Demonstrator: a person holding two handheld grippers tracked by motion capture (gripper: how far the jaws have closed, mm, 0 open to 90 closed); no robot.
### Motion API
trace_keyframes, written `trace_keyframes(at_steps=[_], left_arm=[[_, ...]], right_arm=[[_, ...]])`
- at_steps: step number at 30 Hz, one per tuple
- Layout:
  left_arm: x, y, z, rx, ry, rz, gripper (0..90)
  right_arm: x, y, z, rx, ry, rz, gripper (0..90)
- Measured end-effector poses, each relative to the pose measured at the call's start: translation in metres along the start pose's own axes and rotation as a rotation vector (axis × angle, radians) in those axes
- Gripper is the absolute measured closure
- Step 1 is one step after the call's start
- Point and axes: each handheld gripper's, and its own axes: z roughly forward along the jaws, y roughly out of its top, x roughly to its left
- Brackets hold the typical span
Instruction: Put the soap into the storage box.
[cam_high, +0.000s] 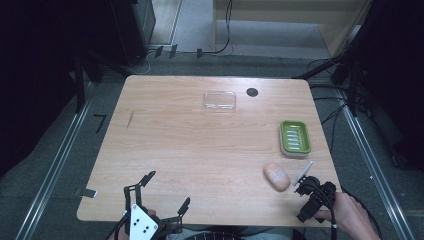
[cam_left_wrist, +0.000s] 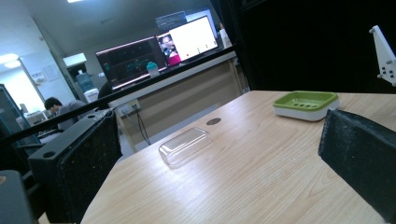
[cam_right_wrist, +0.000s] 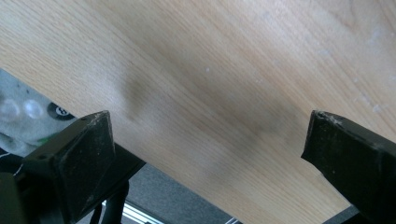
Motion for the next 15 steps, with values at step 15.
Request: trace_keyframes(at_steps=[15], left_arm=[[0.0001, 0.0001, -0.0015, -0.003, 0.006, -0.003, 0.0]], right_arm=[[0.0061, 0.0049, -0.0062, -0.013, -0.011, -0.018, 2.0]])
